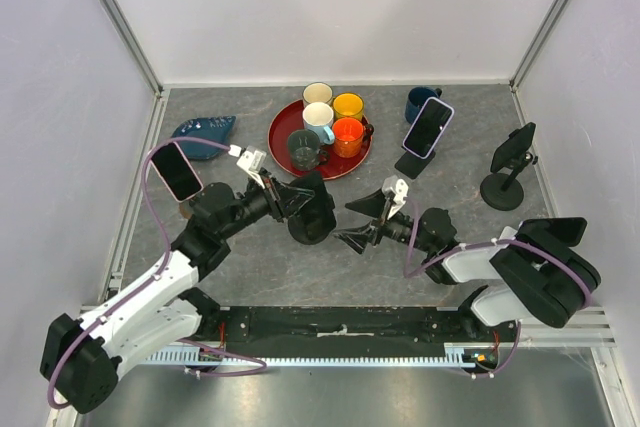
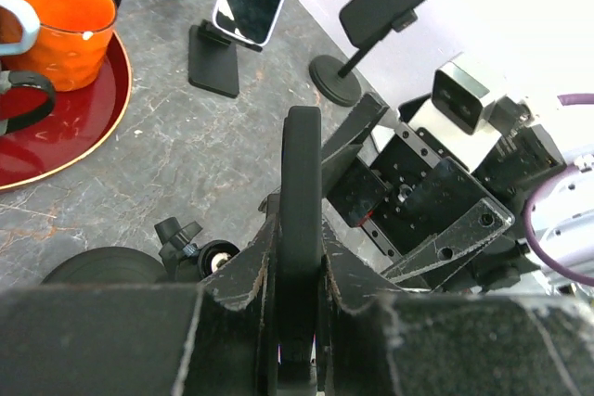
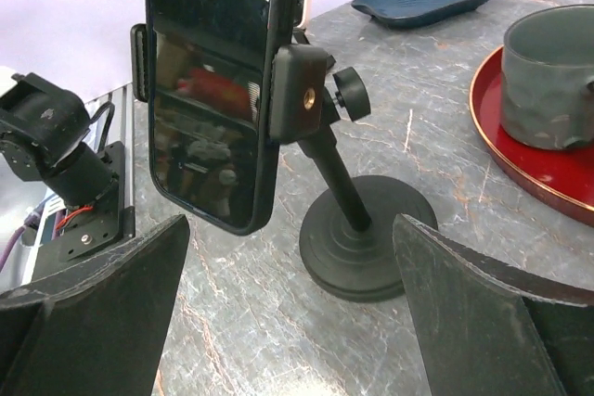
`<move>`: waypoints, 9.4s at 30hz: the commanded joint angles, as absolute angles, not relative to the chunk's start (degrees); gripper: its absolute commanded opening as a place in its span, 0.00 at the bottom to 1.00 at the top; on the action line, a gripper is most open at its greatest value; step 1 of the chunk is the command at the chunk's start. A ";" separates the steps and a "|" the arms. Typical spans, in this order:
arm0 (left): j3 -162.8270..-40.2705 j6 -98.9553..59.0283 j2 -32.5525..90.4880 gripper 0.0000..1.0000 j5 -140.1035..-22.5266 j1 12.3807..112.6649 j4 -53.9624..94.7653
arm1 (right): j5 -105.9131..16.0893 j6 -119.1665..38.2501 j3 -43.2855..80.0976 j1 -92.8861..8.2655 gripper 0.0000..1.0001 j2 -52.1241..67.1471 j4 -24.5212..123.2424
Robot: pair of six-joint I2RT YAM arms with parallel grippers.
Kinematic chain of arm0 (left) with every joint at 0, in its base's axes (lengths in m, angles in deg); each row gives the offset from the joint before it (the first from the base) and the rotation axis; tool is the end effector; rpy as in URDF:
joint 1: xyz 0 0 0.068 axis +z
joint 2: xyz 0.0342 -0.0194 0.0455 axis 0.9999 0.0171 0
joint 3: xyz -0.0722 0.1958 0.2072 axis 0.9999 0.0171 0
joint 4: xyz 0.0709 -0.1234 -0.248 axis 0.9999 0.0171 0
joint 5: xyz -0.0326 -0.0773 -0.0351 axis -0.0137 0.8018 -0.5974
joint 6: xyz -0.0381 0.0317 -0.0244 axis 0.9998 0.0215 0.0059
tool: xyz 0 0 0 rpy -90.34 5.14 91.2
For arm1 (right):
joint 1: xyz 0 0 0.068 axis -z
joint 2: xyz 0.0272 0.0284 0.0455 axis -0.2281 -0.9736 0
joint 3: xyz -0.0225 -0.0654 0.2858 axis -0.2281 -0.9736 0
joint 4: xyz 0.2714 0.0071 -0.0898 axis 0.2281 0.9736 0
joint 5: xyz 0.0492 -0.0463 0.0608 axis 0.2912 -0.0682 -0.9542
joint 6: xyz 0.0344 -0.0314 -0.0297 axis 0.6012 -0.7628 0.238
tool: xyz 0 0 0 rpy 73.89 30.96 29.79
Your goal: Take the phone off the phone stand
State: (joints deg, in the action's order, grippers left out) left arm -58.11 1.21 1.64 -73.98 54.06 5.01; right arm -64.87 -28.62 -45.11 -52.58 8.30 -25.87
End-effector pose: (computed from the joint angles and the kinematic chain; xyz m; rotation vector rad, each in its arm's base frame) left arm 0.1700 -0.1314 0.2896 0.2593 1.7034 -1.1156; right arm 0.1704 0.1625 0.1781 -0.6880 1.4266 1.1575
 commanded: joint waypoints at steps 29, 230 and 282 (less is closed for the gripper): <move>-64.71 4.14 9.02 0.02 -38.96 68.72 -4.74 | -80.51 -26.00 -23.31 -53.43 0.82 -25.75 -51.96; -99.08 -0.78 22.81 1.00 -135.02 29.17 57.84 | -48.79 -40.86 -35.78 -53.44 0.98 33.49 18.80; -94.77 -1.05 26.17 0.92 -136.34 32.77 50.98 | -67.95 -36.64 -31.04 -53.79 0.96 -18.10 -43.52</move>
